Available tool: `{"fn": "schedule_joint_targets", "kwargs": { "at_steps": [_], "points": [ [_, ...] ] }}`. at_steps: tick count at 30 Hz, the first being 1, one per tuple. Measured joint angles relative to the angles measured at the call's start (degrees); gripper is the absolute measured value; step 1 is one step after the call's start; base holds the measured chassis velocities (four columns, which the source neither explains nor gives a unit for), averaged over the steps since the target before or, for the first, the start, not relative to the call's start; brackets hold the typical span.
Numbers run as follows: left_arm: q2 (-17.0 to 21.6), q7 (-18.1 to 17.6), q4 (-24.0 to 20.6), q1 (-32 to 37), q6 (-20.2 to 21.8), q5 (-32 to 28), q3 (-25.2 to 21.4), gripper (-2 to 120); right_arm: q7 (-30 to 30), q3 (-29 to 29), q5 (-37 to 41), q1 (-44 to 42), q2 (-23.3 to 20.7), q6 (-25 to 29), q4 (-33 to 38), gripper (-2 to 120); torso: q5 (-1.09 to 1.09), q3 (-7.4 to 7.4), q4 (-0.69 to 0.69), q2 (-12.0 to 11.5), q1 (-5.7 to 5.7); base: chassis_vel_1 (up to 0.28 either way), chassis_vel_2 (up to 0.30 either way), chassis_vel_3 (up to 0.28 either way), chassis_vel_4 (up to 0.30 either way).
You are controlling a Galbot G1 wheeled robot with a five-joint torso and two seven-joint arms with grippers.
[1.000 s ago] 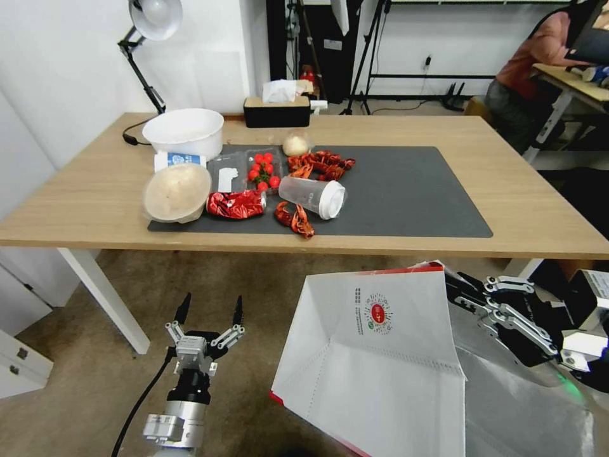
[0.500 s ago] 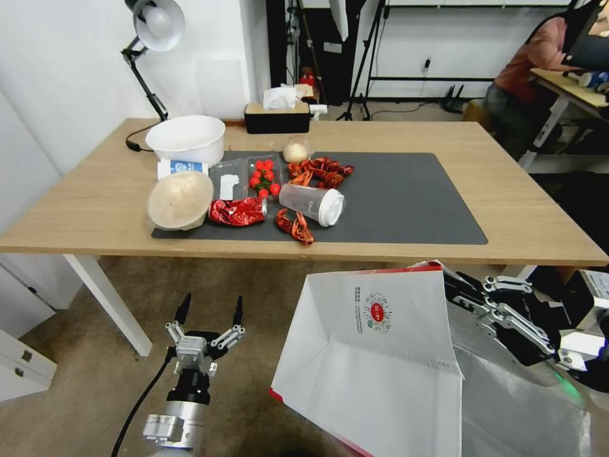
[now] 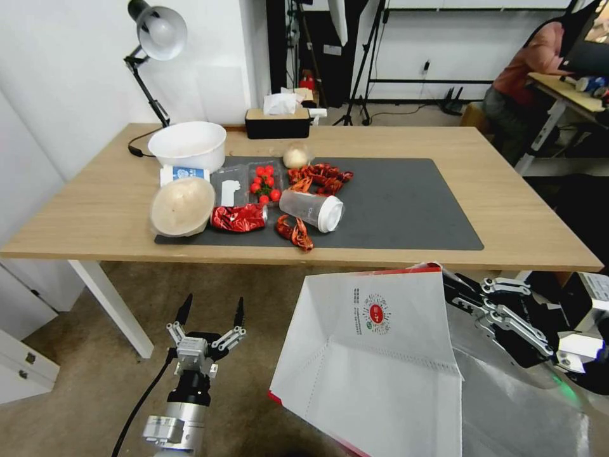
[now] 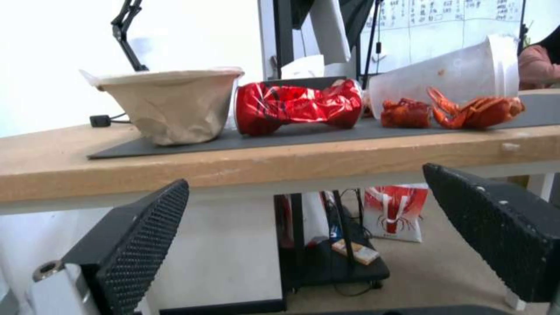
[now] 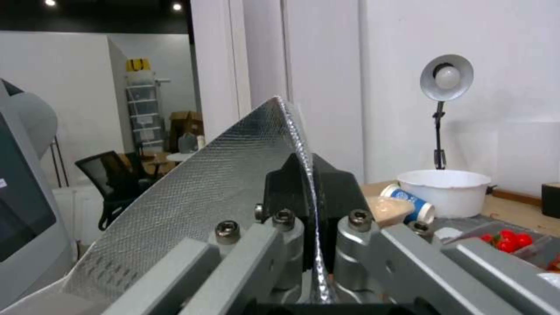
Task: Pick up the food delivery bag from the floor and place it on the table.
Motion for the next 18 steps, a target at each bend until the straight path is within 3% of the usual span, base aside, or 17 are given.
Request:
{"fn": "schedule_joint_targets", "kwargs": {
  "at_steps": [18],
  "points": [
    [0.1,-0.2,0.1,0.1,-0.3,0.2,0.0,100,0.0,0.1,-0.3,-0.1,0.0,0.0,0.1,0,0.0,2.45,0.0,4.4,1.94,0.0,0.0,0.0,0.0]
  ]
}}
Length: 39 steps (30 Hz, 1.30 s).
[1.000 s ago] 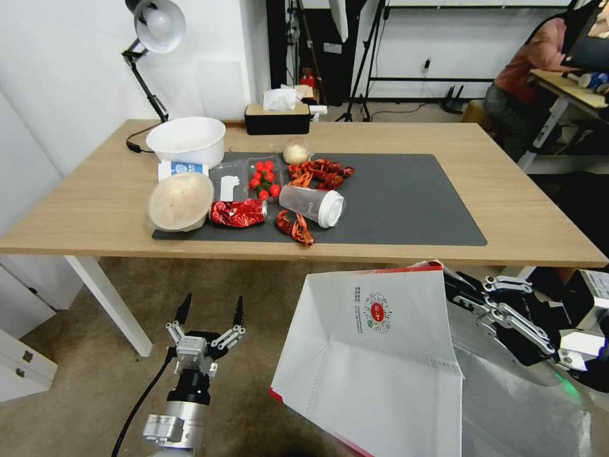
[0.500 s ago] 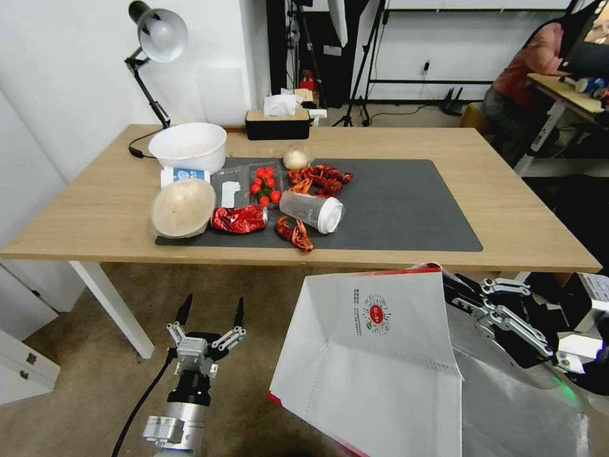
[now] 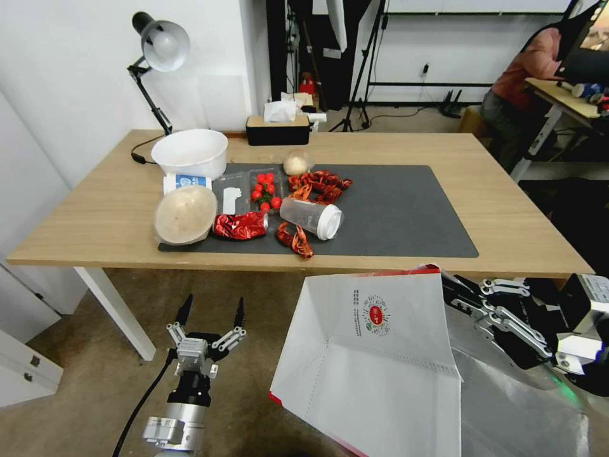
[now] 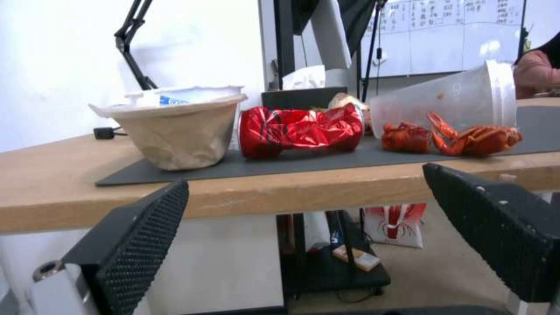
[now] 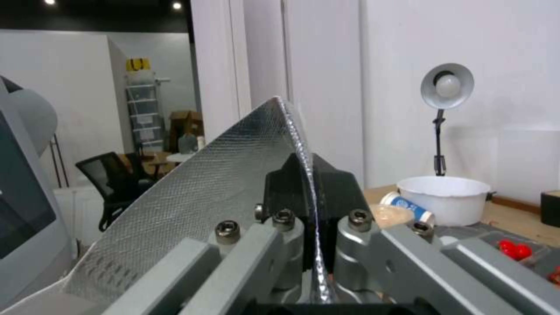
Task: Pick up the food delivery bag from the floor and place it on the table.
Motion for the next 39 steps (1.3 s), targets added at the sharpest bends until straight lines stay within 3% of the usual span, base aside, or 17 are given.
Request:
{"fn": "schedule_joint_targets", "kwargs": {
  "at_steps": [14,32,39],
  "points": [
    [0.1,1.3,-0.1,-0.5,-1.4,-1.3,0.3,100,0.1,-0.2,-0.2,0.3,-0.1,0.1,-0.4,0,0.0,2.11,0.0,3.7,1.6,0.0,0.0,0.0,0.0],
    [0.1,1.3,-0.3,-0.5,-0.8,-1.0,0.2,100,1.5,-0.9,0.5,0.8,-0.1,0.4,-0.4,0,0.0,1.97,0.0,3.5,1.51,0.0,0.0,0.0,0.0],
    [0.1,1.2,-0.5,-0.2,-0.8,-0.8,0.1,100,8.2,-1.7,4.2,2.0,-0.6,1.6,0.7,0,0.0,1.88,0.0,3.3,1.43,0.0,0.0,0.0,0.0]
  ]
}}
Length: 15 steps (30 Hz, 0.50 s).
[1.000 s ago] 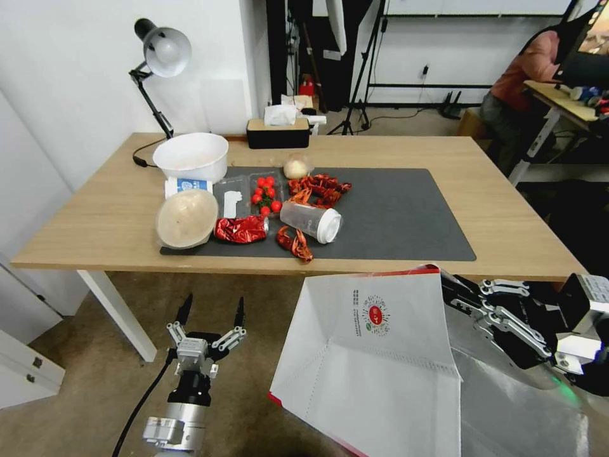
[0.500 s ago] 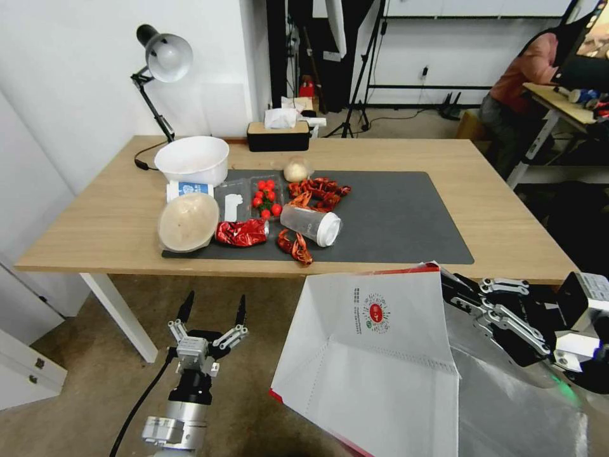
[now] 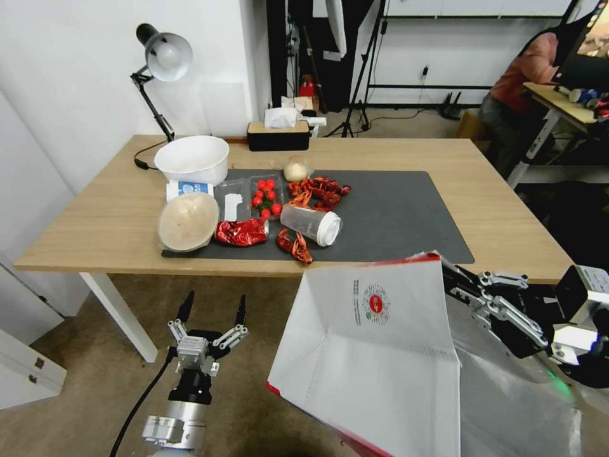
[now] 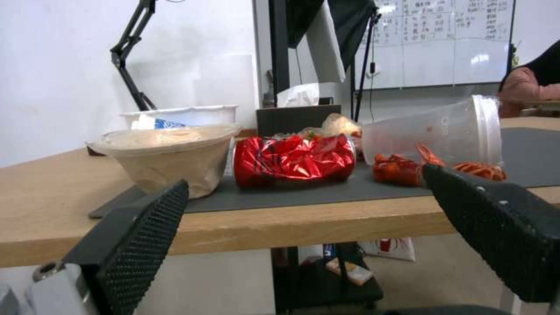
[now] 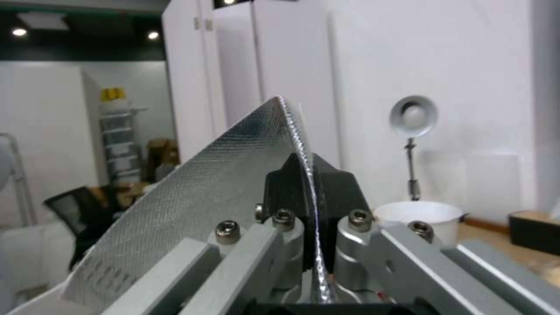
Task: Pick up the food delivery bag from the floor and place it on the table.
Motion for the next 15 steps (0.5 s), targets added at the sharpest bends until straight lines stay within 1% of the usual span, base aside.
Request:
{"fn": "schedule_joint_targets", "kwargs": {
  "at_steps": [1,2,4,5,6,7,8,9,10,11,12,14,15],
  "points": [
    [0.0,0.0,0.0,0.0,0.0,0.0,0.0,100,0.0,0.0,0.0,0.0,0.0,0.0,0.0,0,0.0,0.0,0.0,0.0,0.0,0.0,0.0,0.0,0.0],
    [0.0,0.0,0.0,0.0,0.0,0.1,0.1,100,1.7,0.0,0.7,0.3,-0.3,0.4,0.2,0,0.0,-0.01,0.0,0.0,-0.01,0.0,0.0,0.0,0.0],
    [-0.1,0.0,0.0,0.0,0.0,0.2,0.3,100,7.6,-0.5,2.5,1.4,-1.3,2.1,1.0,0,0.0,-0.03,0.0,-0.1,-0.02,0.0,0.0,0.0,0.0],
    [-0.1,0.1,0.0,0.0,0.0,0.2,0.3,100,9.3,-0.6,3.1,1.7,-1.7,2.5,1.2,0,0.0,-0.04,0.01,-0.1,-0.03,0.0,0.0,0.0,0.0],
    [-0.1,0.1,0.0,0.0,0.0,0.2,0.3,100,9.3,-0.6,3.1,1.7,-1.7,2.5,1.2,0,0.0,-0.04,0.01,-0.1,-0.03,0.0,0.0,0.0,0.0],
    [0.1,0.1,0.0,-0.2,0.2,0.2,0.6,100,13.4,-0.7,4.4,2.3,-2.2,3.4,2.0,0,0.0,-0.05,0.02,-0.1,-0.04,0.0,0.0,0.0,0.0],
    [0.4,0.1,0.2,-0.5,0.3,0.2,0.8,100,15.4,-0.7,4.9,2.5,-2.3,4.0,2.4,0,0.0,-0.06,0.03,-0.1,-0.04,0.0,0.0,0.0,0.0],
    [0.4,0.1,0.2,-0.5,0.3,0.2,0.8,100,15.4,-0.7,4.9,2.5,-2.3,4.0,2.4,0,0.0,-0.06,0.03,-0.1,-0.04,0.0,0.0,0.0,0.0],
    [0.7,0.1,0.3,-0.9,0.5,0.1,1.1,100,18.2,-0.6,5.3,2.6,-2.3,4.9,2.9,0,0.0,-0.07,0.01,-0.1,-0.04,0.0,0.0,0.0,0.0],
    [0.7,0.1,0.3,-0.9,0.5,0.1,1.1,100,18.2,-0.6,5.3,2.6,-2.3,4.9,2.9,0,0.0,-0.07,0.01,-0.1,-0.04,0.0,0.0,0.0,0.0],
    [1.1,0.1,0.5,-1.2,0.7,0.0,1.3,100,22.6,-0.8,5.9,3.6,-2.6,5.9,3.6,0,-0.01,-0.08,-0.04,-0.1,-0.06,0.0,0.0,0.0,0.0],
    [1.3,0.1,0.5,-1.0,0.6,-0.1,1.3,100,27.3,-1.6,6.6,5.9,-3.4,6.4,4.0,0,0.0,-0.1,0.0,-0.2,-0.08,0.0,0.0,0.0,0.0],
    [1.3,0.1,0.5,-1.0,0.6,-0.1,1.3,100,27.3,-1.6,6.6,5.9,-3.4,6.4,4.0,0,0.0,-0.1,0.0,-0.2,-0.08,0.0,0.0,0.0,0.0]
  ]
}}
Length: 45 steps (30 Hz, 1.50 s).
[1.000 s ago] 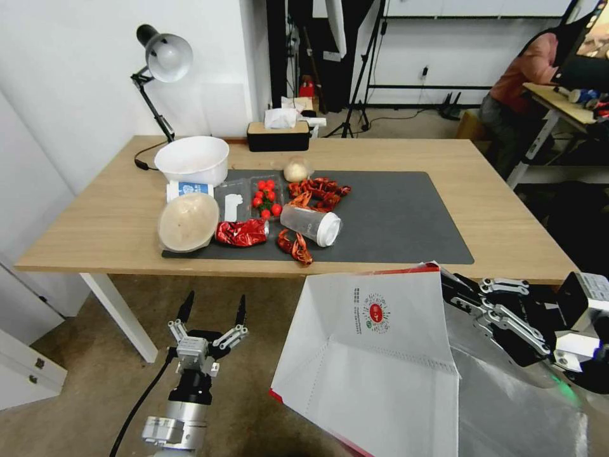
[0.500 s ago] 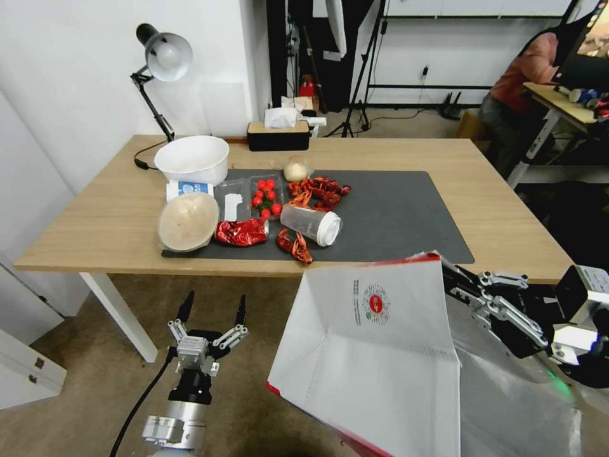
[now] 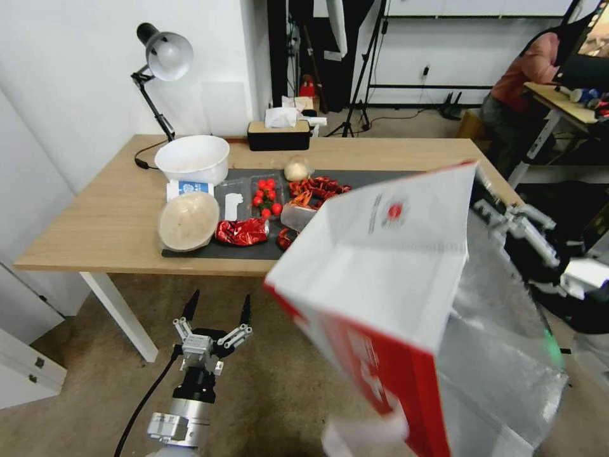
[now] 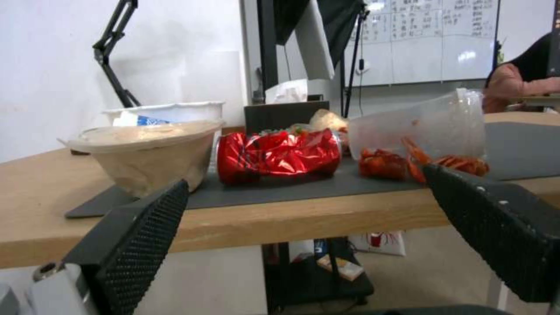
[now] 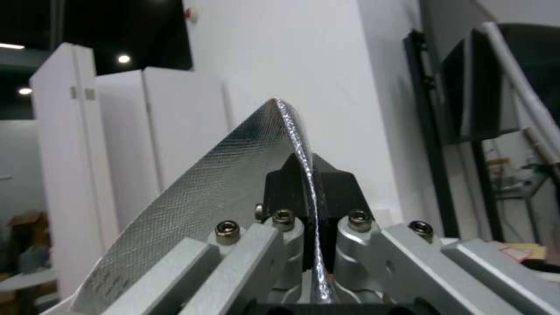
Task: Pick up the food delivery bag from the floor and place it on the table.
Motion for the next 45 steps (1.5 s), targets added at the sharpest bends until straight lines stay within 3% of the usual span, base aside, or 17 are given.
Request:
{"fn": "schedule_joint_targets", "kwargs": {
  "at_steps": [2,12,23,30,35,45],
  "points": [
    [0.1,0.0,-0.1,0.2,0.0,-0.1,-0.1,100,5.3,-0.7,1.3,3.8,-1.5,0.3,0.1,0,0.0,-0.01,0.01,0.0,0.0,0.0,0.0,0.0,0.0],
    [-0.8,0.0,-0.2,0.5,-0.1,0.8,0.4,100,17.2,-1.5,4.8,11.8,-6.0,0.9,-3.4,0,0.0,-0.04,0.0,-0.1,-0.02,0.0,0.0,0.0,0.0],
    [-1.7,0.2,-0.2,1.3,-0.3,2.5,1.0,100,33.5,-5.9,7.5,22.4,-7.2,1.5,-9.0,0,0.01,-0.06,0.01,-0.1,-0.04,0.0,0.0,0.0,0.0],
    [-2.2,0.5,-0.2,1.6,-0.3,3.2,1.3,100,35.8,-8.5,9.0,27.1,-7.4,2.8,-13.2,0,0.01,-0.07,-0.01,-0.1,-0.05,0.0,0.0,0.0,0.0],
    [-2.5,0.8,-0.2,2.0,-0.4,3.8,1.4,100,39.6,-16.7,9.7,34.0,-5.6,4.5,-18.6,0,-0.01,-0.07,0.01,-0.1,-0.05,0.0,0.0,0.0,0.0],
    [-2.7,0.7,-0.2,2.2,-0.4,4.0,1.0,100,45.0,-23.4,8.4,40.2,-2.6,5.2,-23.4,0,-0.01,-0.08,0.0,-0.2,-0.06,0.0,0.0,0.0,0.0]
  ]
}}
